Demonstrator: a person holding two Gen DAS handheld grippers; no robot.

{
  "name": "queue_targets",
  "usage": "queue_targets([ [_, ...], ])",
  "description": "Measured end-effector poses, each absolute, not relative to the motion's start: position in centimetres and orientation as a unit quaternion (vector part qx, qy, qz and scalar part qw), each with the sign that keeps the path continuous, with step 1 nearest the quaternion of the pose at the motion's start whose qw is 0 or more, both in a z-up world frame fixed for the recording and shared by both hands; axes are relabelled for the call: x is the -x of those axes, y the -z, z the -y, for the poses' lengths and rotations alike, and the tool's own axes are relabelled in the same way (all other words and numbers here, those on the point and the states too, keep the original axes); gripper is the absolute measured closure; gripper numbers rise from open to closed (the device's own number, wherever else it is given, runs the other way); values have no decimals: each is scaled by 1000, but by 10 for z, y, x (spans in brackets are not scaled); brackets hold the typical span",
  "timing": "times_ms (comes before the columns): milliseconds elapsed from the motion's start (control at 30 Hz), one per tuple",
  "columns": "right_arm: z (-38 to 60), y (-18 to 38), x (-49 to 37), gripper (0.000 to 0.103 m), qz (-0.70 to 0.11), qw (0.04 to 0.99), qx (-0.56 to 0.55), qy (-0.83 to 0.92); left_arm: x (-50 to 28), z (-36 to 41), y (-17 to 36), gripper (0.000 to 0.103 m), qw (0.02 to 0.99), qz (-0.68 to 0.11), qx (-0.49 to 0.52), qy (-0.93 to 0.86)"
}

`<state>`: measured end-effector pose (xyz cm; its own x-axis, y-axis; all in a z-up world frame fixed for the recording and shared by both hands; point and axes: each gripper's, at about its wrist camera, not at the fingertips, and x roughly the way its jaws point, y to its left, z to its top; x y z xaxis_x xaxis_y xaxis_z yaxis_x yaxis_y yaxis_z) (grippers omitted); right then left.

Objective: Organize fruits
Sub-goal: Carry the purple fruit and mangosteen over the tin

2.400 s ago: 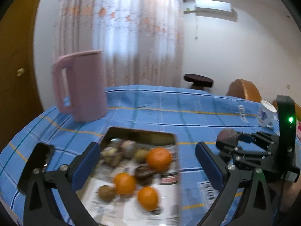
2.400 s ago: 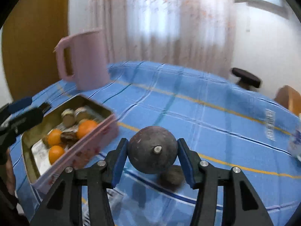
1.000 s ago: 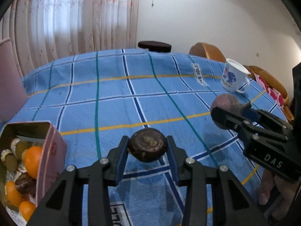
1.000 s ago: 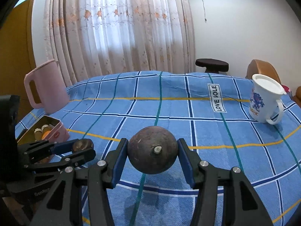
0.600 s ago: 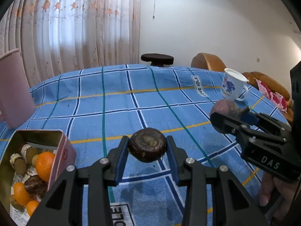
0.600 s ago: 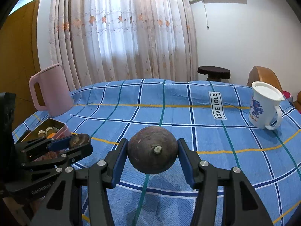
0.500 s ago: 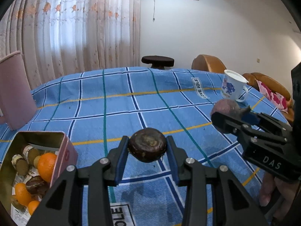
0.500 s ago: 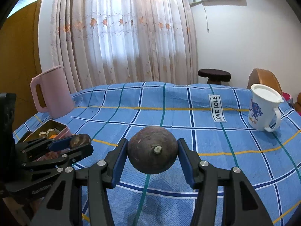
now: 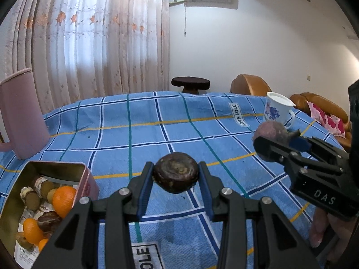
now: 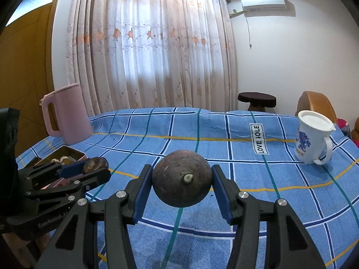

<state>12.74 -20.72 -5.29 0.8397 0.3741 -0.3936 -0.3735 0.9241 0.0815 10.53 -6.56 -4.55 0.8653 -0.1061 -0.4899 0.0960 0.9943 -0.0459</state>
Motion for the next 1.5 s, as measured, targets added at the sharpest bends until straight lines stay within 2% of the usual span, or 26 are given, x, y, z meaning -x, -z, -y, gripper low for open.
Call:
queue_targets([
  [1200, 204, 43, -88, 49, -121, 971, 18, -207, -78, 64, 34, 62, 984, -177, 3, 24],
  [1500, 205, 45, -92, 49, -146, 965, 4, -220, -81, 59, 34, 62, 982, -188, 8, 28],
])
